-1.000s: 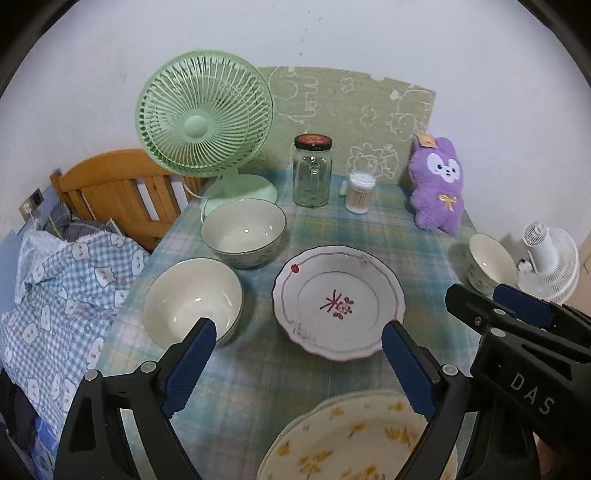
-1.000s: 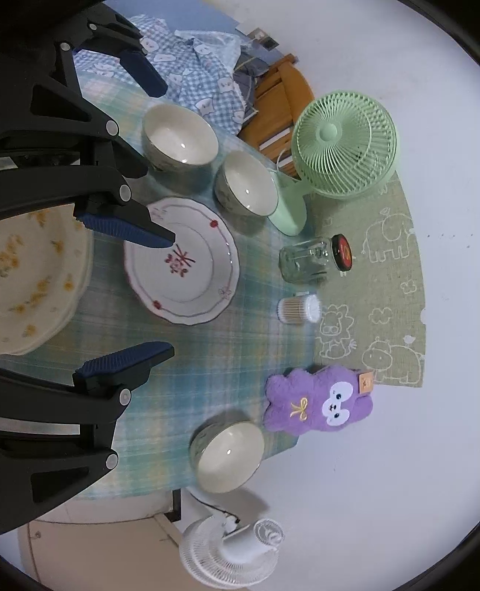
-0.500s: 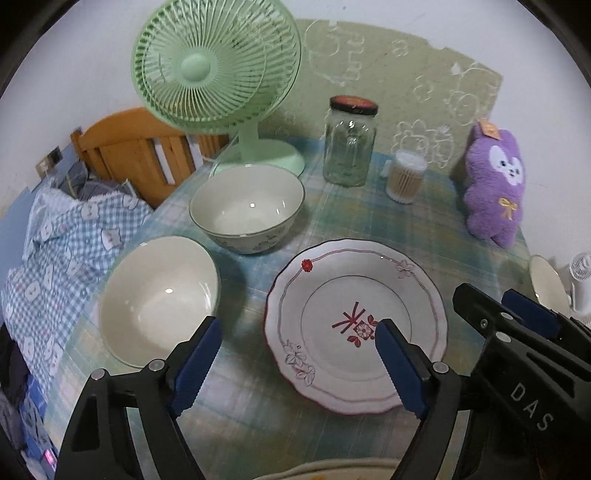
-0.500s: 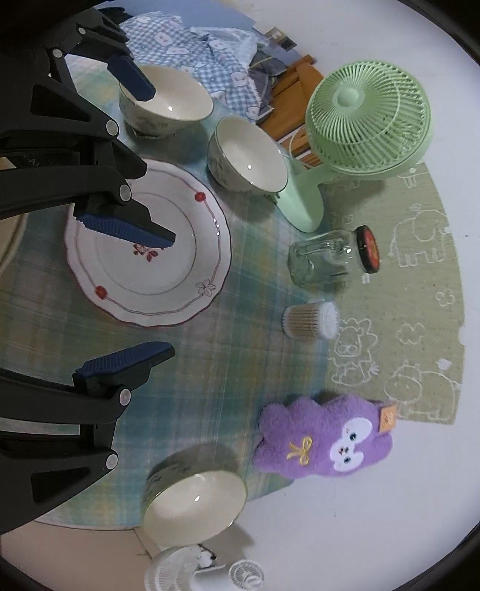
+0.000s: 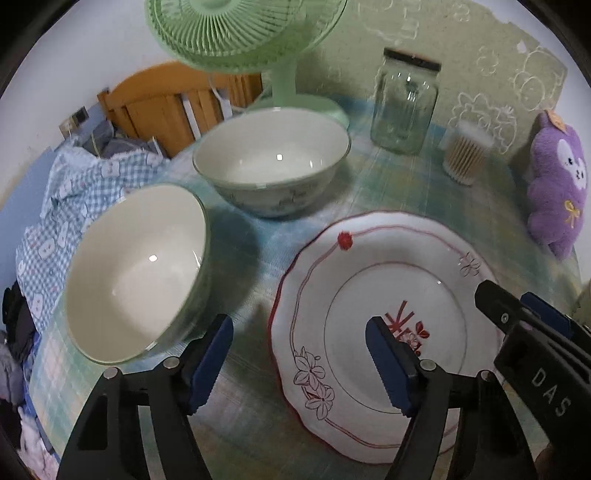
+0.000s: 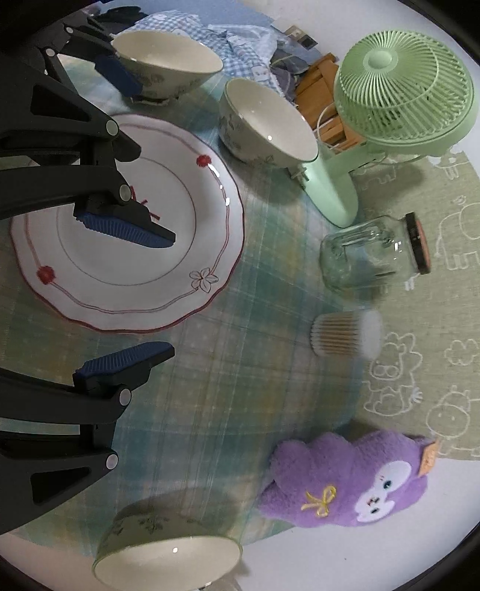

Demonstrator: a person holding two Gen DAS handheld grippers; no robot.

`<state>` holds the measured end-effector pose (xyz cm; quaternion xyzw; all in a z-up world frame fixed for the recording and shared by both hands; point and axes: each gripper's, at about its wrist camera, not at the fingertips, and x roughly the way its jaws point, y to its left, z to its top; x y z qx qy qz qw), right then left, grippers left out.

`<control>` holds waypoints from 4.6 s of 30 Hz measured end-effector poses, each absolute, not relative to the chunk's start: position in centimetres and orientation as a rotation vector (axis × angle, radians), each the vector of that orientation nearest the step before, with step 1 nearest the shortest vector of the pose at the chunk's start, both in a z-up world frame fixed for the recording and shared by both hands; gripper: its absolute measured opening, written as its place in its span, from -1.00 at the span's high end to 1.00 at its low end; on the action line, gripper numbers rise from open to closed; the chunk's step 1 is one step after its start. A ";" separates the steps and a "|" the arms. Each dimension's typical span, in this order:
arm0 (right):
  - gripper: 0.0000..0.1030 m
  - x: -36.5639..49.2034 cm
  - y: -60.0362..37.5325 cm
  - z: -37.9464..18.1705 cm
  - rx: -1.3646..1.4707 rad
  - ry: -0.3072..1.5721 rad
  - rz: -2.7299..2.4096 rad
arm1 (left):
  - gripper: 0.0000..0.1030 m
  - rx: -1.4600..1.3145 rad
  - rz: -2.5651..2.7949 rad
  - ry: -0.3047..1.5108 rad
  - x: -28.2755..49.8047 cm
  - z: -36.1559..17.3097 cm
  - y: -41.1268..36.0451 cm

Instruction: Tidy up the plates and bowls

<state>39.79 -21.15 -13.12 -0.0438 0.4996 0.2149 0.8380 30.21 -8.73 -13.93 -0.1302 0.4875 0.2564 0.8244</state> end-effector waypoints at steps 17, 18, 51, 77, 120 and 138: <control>0.24 40.9 -20.5 -16.8 -0.101 1.126 0.454 | -0.29 -0.230 0.485 1.100 31.6 -15.7 -9.3; 0.25 40.9 -20.5 -16.7 -0.106 1.121 0.455 | -0.29 -0.234 0.487 1.102 31.7 -15.7 -9.3; 0.21 38.2 -23.6 -15.8 -0.084 1.149 0.313 | 0.15 -0.149 0.378 1.090 31.9 -15.1 -10.9; 0.21 30.3 -26.5 -8.2 -0.004 1.075 0.133 | 0.15 -0.079 0.195 0.979 26.8 -7.8 -12.7; 0.20 13.0 -28.9 -11.5 -0.002 1.155 -0.109 | 0.15 0.013 0.001 1.129 13.0 -13.1 -15.6; 0.20 13.1 -28.5 -11.1 -0.036 1.155 -0.108 | 0.12 0.048 0.041 1.071 12.6 -12.2 -15.2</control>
